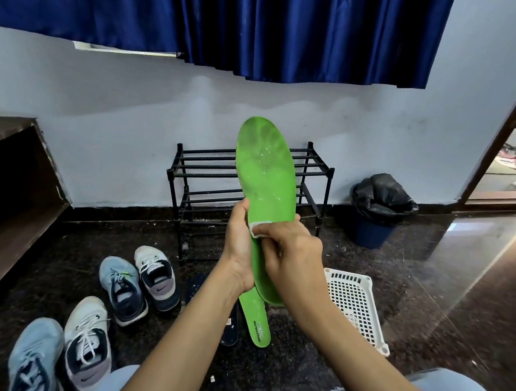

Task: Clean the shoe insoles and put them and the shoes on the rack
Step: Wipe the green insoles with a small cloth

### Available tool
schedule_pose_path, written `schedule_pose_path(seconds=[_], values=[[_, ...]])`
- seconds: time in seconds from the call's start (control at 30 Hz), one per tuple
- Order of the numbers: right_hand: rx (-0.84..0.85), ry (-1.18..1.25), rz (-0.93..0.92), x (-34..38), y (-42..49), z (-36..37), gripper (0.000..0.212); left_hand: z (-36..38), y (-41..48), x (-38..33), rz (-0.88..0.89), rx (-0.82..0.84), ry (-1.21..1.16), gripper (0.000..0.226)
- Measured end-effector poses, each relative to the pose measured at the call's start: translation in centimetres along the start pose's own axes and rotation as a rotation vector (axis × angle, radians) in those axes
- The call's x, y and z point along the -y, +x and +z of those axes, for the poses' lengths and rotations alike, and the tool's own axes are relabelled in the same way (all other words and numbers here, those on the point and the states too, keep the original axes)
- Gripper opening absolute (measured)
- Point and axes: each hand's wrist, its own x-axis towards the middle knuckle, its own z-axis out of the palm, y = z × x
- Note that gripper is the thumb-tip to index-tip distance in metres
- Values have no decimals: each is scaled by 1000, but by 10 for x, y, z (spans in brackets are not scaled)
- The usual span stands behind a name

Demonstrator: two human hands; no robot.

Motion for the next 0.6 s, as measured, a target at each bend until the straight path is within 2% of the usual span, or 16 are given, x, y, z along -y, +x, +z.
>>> schedule_pose_path(seconds=[0.23, 0.6], values=[[1, -24, 8, -3, 11, 0, 21, 4, -2, 3, 13, -18, -66, 78], [-14, 21, -6, -1, 7, 1, 22, -3, 4, 5, 37, 24, -43, 69]])
